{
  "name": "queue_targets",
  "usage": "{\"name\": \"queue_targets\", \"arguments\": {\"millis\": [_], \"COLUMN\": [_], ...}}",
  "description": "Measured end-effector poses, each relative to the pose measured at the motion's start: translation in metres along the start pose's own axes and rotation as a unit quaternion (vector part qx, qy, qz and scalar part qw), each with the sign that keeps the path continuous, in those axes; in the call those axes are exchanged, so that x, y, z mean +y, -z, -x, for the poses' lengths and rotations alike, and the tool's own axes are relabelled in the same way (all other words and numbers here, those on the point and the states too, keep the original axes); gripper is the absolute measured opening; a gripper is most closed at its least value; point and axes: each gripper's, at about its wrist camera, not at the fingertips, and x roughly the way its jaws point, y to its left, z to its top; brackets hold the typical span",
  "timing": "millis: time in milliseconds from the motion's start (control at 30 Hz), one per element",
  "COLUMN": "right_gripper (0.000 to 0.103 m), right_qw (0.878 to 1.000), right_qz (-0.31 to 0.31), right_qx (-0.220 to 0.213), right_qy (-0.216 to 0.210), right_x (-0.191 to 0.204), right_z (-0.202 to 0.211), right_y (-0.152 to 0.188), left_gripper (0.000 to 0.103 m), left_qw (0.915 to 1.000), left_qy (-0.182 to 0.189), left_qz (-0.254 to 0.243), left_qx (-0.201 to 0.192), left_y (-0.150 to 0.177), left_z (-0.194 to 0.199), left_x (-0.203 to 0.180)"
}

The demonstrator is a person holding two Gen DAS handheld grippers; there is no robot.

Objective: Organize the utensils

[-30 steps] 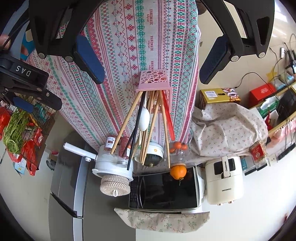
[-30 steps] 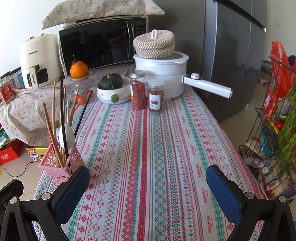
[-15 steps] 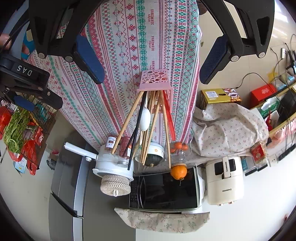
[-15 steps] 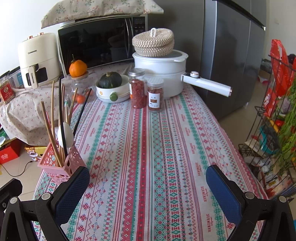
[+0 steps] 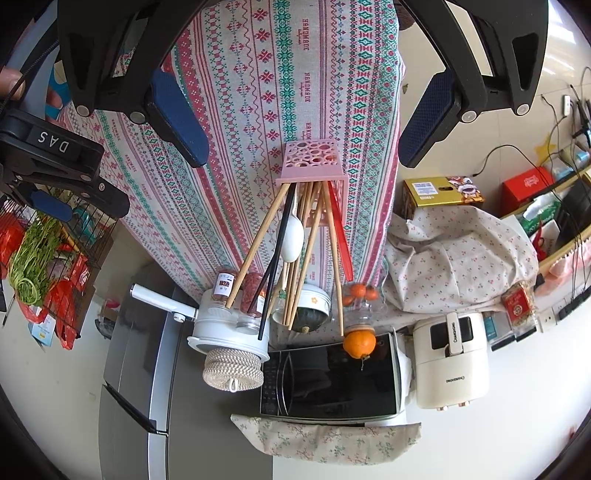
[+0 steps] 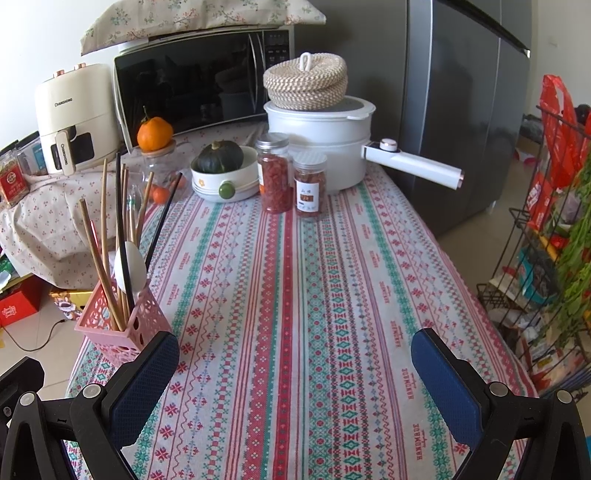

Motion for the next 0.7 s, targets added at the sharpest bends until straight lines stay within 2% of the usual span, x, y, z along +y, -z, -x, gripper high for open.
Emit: {"name": "queue_targets", "arguments": {"millis": [700], "right_gripper": [0.103], "right_qw": [1.000], "right_qz": [-0.001], "right_qx": [0.008], "right_qy": [-0.001], "right_x": [-0.0004], "right_z": [-0.0029], "right_y": [0.0024], "left_gripper": [0.103], "left_qw": [0.9999], "left_qy": [0.017], "left_qz": [0.001], "left_qx": [-0.002], "left_y": [0.0009], "left_z": [0.0021], "left_x": [-0.0061]}}
